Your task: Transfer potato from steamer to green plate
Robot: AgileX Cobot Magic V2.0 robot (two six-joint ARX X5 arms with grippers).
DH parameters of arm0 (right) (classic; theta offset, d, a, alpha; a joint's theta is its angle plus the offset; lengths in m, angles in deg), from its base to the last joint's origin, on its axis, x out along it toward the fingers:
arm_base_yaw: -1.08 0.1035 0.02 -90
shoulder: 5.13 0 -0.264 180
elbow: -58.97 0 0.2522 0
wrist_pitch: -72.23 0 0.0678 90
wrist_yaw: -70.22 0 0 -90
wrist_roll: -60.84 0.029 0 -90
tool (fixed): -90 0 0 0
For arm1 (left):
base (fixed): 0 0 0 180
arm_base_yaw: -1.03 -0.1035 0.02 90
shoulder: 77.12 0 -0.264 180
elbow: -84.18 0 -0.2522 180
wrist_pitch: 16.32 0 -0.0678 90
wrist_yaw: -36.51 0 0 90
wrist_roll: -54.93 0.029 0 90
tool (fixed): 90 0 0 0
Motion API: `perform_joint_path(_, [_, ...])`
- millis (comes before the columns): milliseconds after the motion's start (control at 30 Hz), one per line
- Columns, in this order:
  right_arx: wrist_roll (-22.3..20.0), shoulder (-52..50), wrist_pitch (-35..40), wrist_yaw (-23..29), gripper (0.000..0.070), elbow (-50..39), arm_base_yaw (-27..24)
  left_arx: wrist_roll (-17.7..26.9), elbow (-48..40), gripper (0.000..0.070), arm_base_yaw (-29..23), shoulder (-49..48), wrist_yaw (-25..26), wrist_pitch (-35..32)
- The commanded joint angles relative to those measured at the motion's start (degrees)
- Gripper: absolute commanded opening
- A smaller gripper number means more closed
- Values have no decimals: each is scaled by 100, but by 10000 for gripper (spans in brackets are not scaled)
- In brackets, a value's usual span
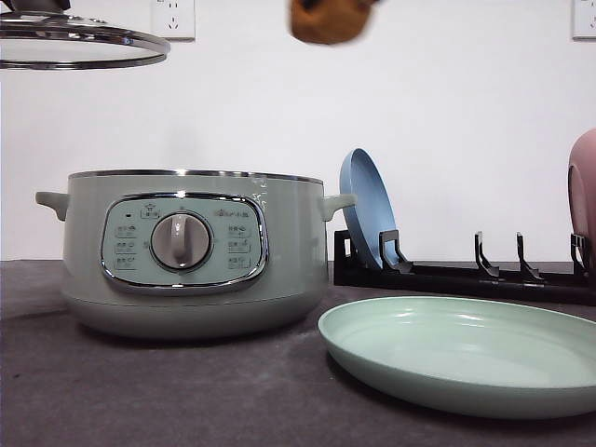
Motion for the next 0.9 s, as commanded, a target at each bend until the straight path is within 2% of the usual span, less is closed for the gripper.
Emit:
perform_joint_path(0, [136, -272, 196, 16, 155, -426, -13, -9, 238, 1, 53, -87, 13, -205])
perform_joint_path(233, [1022, -1396, 1220, 21, 155, -2284, -180, -9, 238, 1, 327, -87, 13, -200])
perform_joint_path(400, [1521, -1752, 1704, 26, 155, -3317, -174, -9, 238, 1, 517, -87, 15, -199])
perform_joint_path(667, [2098, -1756, 2566, 163, 155, -4580, -174, -9, 238, 1, 744, -87, 15, -180])
perform_joint_path(867, [2337, -1581, 3142, 395, 155, -5278, -176, -9, 238, 1, 846, -87, 15, -179])
